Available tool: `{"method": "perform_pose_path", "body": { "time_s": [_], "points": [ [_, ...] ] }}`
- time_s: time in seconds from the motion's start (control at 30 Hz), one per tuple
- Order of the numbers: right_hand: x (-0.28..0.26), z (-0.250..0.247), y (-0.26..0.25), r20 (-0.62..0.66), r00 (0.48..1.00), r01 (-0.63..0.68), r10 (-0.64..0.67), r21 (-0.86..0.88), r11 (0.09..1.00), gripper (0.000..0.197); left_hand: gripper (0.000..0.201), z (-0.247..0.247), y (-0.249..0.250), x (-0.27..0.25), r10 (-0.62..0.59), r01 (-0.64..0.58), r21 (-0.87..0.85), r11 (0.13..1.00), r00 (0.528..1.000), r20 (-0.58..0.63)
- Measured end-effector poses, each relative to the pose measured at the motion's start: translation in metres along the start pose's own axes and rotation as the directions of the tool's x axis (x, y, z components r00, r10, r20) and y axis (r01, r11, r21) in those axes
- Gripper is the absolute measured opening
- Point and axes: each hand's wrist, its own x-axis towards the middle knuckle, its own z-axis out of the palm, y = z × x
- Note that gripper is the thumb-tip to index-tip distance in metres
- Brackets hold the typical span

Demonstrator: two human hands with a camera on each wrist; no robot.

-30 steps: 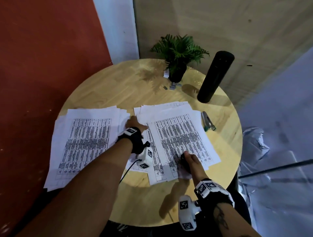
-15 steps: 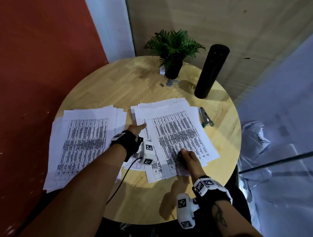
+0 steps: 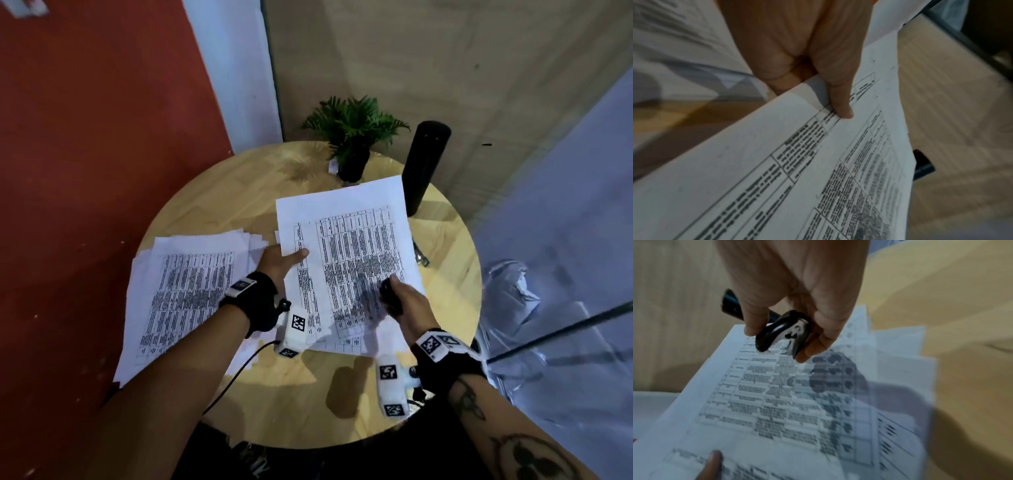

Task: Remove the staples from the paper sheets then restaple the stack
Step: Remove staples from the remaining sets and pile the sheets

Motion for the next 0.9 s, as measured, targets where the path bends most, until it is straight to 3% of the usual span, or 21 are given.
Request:
{"method": "perform_pose_path", "body": {
  "time_s": [0.1,0.2,0.33,0.37,0.43,0.47,0.6,0.67,0.73,0.83,0.9],
  "points": [
    [-0.002,0.004,-0.046,0.046,0.991,0.125,-0.129,0.093,0.988,0.011,0.035,-0.012,0.022,-0.010,0.123,-0.125,0.023,0.992,0.991,0.057],
    [-0.013,0.011,-0.094,0.087,0.969,0.220,-0.233,0.135,0.966,0.008,0.030,-0.022,0.044,-0.018,0.173,-0.181,0.068,0.981,0.979,0.110],
    [-0.029,0.008,-0.139,0.198,0.935,0.254,-0.295,0.205,0.945,0.014,0.016,-0.033,0.066,-0.030,0.232,-0.262,0.121,0.957,0.948,0.216],
    [-0.037,0.007,-0.148,0.239,0.927,0.246,-0.290,0.197,0.949,0.007,0.025,-0.036,0.072,-0.035,0.250,-0.285,0.131,0.950,0.940,0.231],
    [-0.045,0.000,-0.156,0.320,0.907,0.231,-0.275,0.167,0.958,0.041,0.064,-0.042,0.078,-0.042,0.272,-0.311,0.134,0.941,0.929,0.250],
    [-0.048,-0.004,-0.160,0.341,0.897,0.236,-0.280,0.166,0.957,0.056,0.074,-0.044,0.083,-0.048,0.281,-0.324,0.124,0.938,0.920,0.273],
    [-0.064,-0.012,-0.169,0.395,0.862,0.255,-0.318,0.205,0.945,0.065,0.052,-0.054,0.111,-0.077,0.296,-0.340,0.060,0.939,0.882,0.366],
    [-0.077,-0.012,-0.172,0.406,0.846,0.271,-0.345,0.229,0.935,0.066,0.049,-0.056,0.130,-0.087,0.375,-0.392,-0.009,0.920,0.872,0.314],
    [-0.088,-0.008,-0.176,0.426,0.825,0.284,-0.370,0.253,0.925,0.066,0.060,-0.056,0.151,-0.091,0.497,-0.505,-0.002,0.863,0.850,0.175],
    [-0.106,-0.002,-0.183,0.450,0.791,0.306,-0.416,0.298,0.904,0.066,0.062,-0.050,0.181,-0.099,0.670,-0.666,0.083,0.741,0.742,-0.028],
    [-0.115,0.002,-0.188,0.460,0.770,0.321,-0.442,0.319,0.892,0.066,0.064,-0.046,0.198,-0.108,0.727,-0.717,0.264,0.645,0.682,0.078]
  ]
}}
